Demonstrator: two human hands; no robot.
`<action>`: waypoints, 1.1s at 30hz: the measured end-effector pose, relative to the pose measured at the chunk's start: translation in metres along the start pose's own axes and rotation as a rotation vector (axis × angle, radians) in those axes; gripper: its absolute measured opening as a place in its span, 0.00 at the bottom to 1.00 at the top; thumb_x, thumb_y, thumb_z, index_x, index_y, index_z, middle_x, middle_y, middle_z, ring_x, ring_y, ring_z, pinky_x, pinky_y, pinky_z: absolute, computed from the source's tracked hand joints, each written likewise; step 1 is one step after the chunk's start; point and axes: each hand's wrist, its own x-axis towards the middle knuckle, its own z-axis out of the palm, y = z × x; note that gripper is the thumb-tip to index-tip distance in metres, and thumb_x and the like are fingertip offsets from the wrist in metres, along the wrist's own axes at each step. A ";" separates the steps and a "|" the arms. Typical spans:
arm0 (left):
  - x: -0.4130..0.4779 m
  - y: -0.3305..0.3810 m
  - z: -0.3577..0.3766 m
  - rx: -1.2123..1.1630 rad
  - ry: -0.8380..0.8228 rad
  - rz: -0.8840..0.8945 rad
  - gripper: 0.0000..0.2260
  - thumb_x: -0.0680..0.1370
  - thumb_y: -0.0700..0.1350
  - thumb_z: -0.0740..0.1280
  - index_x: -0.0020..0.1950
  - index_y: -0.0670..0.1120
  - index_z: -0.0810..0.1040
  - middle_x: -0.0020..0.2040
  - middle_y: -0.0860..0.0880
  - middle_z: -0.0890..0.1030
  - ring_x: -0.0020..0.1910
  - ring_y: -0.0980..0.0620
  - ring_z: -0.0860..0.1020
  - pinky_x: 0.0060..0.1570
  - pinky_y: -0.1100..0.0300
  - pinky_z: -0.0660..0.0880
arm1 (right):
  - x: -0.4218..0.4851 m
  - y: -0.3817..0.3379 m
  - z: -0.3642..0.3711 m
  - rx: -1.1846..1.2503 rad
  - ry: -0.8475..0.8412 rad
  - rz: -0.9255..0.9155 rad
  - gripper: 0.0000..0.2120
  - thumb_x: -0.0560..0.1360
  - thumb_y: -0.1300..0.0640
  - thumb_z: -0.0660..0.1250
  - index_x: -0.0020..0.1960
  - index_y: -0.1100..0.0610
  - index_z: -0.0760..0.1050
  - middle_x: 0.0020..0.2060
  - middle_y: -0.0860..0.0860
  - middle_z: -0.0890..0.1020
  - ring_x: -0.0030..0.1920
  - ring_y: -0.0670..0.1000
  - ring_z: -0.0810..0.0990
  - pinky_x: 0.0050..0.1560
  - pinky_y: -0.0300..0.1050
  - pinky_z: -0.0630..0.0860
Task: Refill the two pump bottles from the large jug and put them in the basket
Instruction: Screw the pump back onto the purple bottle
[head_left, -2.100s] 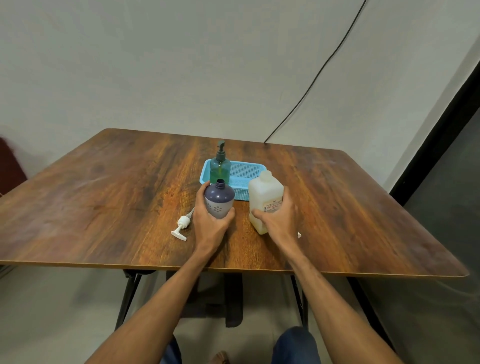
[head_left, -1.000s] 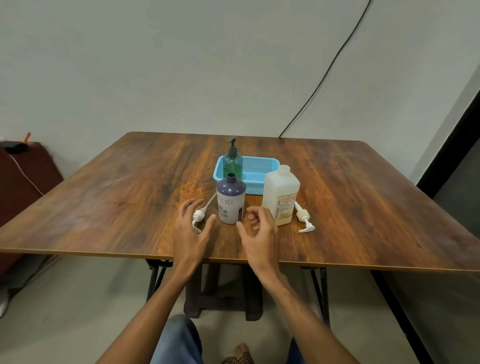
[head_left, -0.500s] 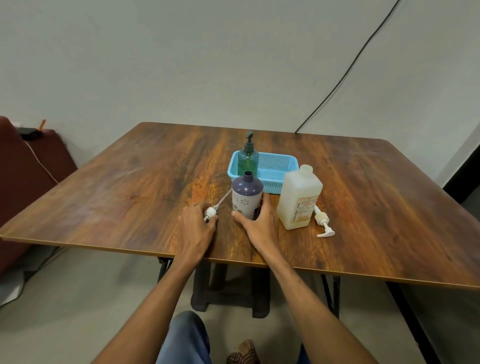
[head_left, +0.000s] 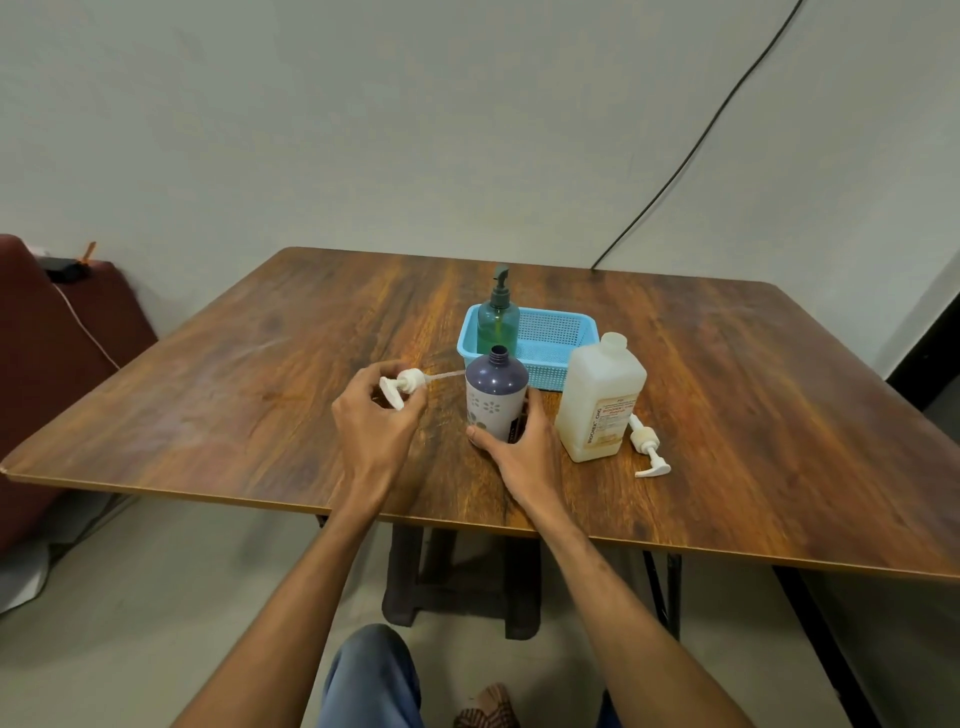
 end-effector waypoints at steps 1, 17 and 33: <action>0.002 0.004 0.000 -0.022 0.010 0.001 0.10 0.74 0.40 0.77 0.54 0.43 0.83 0.48 0.49 0.84 0.45 0.54 0.82 0.44 0.64 0.79 | 0.000 0.000 0.000 0.002 -0.002 0.001 0.43 0.67 0.44 0.80 0.76 0.45 0.63 0.72 0.45 0.72 0.72 0.49 0.70 0.72 0.56 0.70; 0.050 0.089 0.014 -0.234 -0.012 0.079 0.07 0.75 0.45 0.75 0.51 0.46 0.85 0.42 0.47 0.85 0.40 0.46 0.82 0.44 0.52 0.82 | -0.004 -0.001 -0.002 -0.009 0.008 -0.043 0.40 0.66 0.44 0.80 0.73 0.44 0.65 0.68 0.43 0.75 0.66 0.43 0.72 0.66 0.45 0.72; 0.053 0.107 0.011 -0.202 0.004 0.105 0.09 0.73 0.43 0.77 0.52 0.44 0.86 0.40 0.47 0.85 0.36 0.57 0.79 0.39 0.66 0.79 | 0.000 0.006 0.000 -0.007 -0.012 -0.037 0.41 0.66 0.41 0.79 0.72 0.38 0.62 0.63 0.34 0.71 0.65 0.41 0.70 0.68 0.47 0.70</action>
